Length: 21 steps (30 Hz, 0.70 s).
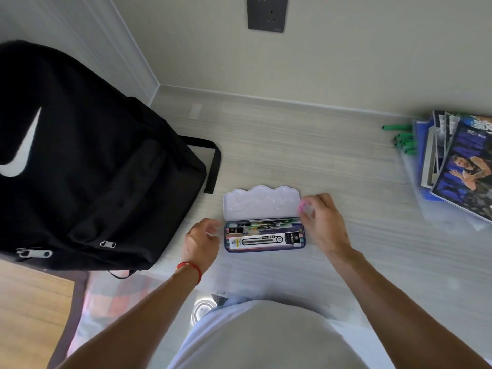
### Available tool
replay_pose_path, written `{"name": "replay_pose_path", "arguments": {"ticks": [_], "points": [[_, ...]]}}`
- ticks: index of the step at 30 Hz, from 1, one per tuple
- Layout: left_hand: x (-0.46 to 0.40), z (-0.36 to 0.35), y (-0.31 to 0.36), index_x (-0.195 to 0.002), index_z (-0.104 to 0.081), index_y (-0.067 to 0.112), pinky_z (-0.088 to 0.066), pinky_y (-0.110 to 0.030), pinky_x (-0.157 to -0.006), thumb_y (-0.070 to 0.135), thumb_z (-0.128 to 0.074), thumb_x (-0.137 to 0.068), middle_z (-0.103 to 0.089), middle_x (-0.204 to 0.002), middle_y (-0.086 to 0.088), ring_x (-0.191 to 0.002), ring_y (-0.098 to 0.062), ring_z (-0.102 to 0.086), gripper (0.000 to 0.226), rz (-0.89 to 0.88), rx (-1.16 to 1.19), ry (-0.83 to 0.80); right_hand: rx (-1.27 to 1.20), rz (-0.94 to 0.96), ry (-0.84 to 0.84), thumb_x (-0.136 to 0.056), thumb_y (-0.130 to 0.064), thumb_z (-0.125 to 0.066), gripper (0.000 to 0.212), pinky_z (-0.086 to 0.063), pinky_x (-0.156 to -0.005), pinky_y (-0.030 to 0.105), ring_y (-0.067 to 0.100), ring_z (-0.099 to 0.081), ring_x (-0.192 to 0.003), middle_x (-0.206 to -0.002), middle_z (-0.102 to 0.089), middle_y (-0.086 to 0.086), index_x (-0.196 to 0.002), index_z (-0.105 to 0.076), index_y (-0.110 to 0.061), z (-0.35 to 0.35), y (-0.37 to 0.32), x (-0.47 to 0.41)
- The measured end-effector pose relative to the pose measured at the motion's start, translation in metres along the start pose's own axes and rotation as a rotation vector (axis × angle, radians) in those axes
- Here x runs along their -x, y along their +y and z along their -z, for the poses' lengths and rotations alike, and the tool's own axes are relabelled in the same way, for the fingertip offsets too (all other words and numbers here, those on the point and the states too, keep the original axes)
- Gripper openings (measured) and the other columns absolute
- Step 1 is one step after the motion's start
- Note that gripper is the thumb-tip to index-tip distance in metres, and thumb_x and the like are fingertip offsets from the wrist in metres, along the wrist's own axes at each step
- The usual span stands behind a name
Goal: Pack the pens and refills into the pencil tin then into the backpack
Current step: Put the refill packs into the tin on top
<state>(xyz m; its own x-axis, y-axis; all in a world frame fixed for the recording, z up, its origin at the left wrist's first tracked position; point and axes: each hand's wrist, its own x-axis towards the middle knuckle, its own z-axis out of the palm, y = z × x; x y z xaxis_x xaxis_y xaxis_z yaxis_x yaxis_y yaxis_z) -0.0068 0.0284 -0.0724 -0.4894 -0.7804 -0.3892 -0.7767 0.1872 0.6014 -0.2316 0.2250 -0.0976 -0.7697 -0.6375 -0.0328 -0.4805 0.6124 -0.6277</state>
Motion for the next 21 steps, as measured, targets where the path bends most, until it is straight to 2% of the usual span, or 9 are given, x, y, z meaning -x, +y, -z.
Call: {"name": "replay_pose_path", "arguments": {"ticks": [3,6,8,10,14,19,21], "points": [[0.001,0.0,0.001,-0.104,-0.068,0.028,-0.052,-0.024,-0.071,0.0,-0.048,-0.081,-0.071,-0.099,0.005,-0.09,-0.019,-0.065,0.041,0.106,0.112,-0.031,-0.034,0.237,-0.166,-0.086,-0.032,-0.07,0.007,-0.053,-0.071,0.03,0.008,-0.058,-0.084,-0.097,-0.052,-0.011,-0.091,-0.064,-0.032,-0.02,-0.053,0.012],[0.004,0.002,-0.001,-0.106,-0.067,0.028,-0.059,-0.039,-0.081,0.004,-0.048,-0.081,-0.07,-0.099,0.002,-0.091,-0.025,-0.067,0.039,0.145,0.201,-0.084,0.027,0.368,-0.227,-0.085,-0.032,-0.075,0.009,-0.052,-0.08,0.036,0.017,-0.056,-0.092,-0.095,-0.056,-0.005,-0.092,-0.071,-0.029,-0.049,-0.098,0.013],[0.006,0.004,-0.004,-0.105,-0.067,0.027,-0.059,-0.041,-0.083,0.004,-0.048,-0.081,-0.07,-0.098,0.001,-0.089,-0.025,-0.067,0.039,0.147,0.217,-0.087,0.12,0.404,-0.245,-0.085,-0.033,-0.075,0.018,-0.048,-0.084,0.038,0.022,-0.055,-0.098,-0.102,-0.058,-0.002,-0.102,-0.073,-0.027,-0.065,-0.115,0.012],[0.007,0.006,-0.008,-0.105,-0.067,0.027,-0.059,-0.038,-0.081,0.002,-0.047,-0.081,-0.069,-0.099,0.002,-0.089,-0.023,-0.067,0.04,0.138,0.224,-0.082,0.208,0.43,-0.258,-0.085,-0.034,-0.074,0.027,-0.045,-0.086,0.038,0.024,-0.053,-0.105,-0.109,-0.059,-0.001,-0.111,-0.072,-0.026,-0.077,-0.124,0.012],[0.007,0.011,-0.018,-0.115,-0.064,0.026,-0.051,-0.027,-0.08,0.001,-0.05,-0.083,-0.063,-0.109,0.003,-0.097,-0.018,-0.064,0.043,0.084,0.189,-0.076,0.295,0.362,-0.294,-0.083,-0.035,-0.077,0.031,-0.043,-0.088,0.038,0.025,-0.05,-0.11,-0.113,-0.058,-0.001,-0.113,-0.074,-0.029,-0.087,-0.126,0.011],[0.002,0.016,-0.024,-0.117,-0.064,0.024,-0.053,-0.028,-0.085,0.0,-0.051,-0.083,-0.062,-0.111,0.002,-0.1,-0.019,-0.062,0.043,0.048,0.178,-0.077,0.346,0.336,-0.265,-0.081,-0.031,-0.079,0.034,-0.049,-0.085,0.04,0.027,-0.054,-0.104,-0.111,-0.06,0.001,-0.114,-0.073,-0.025,-0.089,-0.124,0.014],[0.001,0.015,-0.024,-0.117,-0.064,0.025,-0.049,-0.019,-0.078,-0.001,-0.051,-0.083,-0.063,-0.112,0.002,-0.096,-0.016,-0.061,0.045,0.002,0.157,-0.104,0.359,0.341,-0.244,-0.08,-0.031,-0.081,0.038,-0.05,-0.083,0.04,0.027,-0.056,-0.102,-0.111,-0.06,0.001,-0.116,-0.072,-0.025,-0.088,-0.122,0.017]]}}
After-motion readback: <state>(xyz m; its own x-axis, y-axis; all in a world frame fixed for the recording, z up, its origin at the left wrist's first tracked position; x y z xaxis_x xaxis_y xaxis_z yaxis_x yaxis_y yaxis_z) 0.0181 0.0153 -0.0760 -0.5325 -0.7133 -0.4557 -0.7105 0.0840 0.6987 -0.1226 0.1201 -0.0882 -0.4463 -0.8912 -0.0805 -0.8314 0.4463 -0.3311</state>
